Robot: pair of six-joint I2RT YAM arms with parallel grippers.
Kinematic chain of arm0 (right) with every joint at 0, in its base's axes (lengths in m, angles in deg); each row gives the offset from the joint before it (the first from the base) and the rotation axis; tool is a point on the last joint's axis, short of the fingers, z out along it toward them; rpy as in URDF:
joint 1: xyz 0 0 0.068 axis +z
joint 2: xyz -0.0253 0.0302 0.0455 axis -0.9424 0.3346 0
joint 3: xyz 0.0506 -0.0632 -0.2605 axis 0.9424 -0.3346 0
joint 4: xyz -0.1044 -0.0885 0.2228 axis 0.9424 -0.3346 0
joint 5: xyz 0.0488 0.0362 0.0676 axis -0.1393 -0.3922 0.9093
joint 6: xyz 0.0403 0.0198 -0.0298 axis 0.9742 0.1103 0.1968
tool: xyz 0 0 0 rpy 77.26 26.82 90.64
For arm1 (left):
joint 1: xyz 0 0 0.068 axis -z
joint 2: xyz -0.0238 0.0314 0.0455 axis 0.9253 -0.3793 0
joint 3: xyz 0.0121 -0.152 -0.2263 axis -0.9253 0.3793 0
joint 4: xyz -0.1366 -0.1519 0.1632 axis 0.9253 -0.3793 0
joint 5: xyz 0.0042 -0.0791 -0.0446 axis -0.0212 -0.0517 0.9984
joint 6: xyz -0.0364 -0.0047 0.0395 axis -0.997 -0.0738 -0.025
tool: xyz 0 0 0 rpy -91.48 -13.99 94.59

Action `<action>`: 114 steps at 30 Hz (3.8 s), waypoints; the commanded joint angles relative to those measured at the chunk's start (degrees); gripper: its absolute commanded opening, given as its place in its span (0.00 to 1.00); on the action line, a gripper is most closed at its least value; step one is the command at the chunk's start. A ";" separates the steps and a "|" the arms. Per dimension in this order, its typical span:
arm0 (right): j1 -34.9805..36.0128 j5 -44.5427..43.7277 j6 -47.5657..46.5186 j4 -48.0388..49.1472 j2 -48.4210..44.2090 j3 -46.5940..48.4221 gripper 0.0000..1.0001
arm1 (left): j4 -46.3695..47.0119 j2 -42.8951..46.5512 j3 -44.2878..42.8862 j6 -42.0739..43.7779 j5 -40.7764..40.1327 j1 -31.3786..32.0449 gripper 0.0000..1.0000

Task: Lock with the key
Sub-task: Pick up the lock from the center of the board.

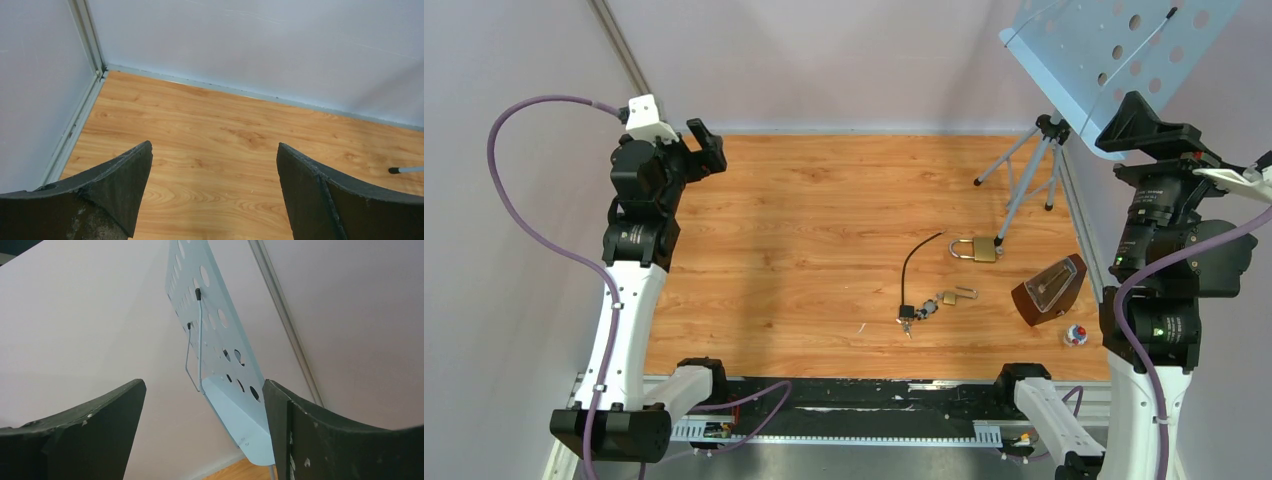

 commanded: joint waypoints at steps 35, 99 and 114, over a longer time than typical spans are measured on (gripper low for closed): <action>28.18 13.90 8.74 -8.15 22.69 -14.54 0.70 | 3.04 -1.52 10.33 -7.61 15.64 -0.31 1.00; 33.58 28.50 23.61 -13.46 47.33 -1.97 0.00 | 25.31 3.05 30.71 -12.45 39.54 5.36 1.00; 33.58 29.86 30.35 -12.46 47.81 3.29 0.00 | 39.16 -8.99 31.42 -12.35 18.23 26.07 0.96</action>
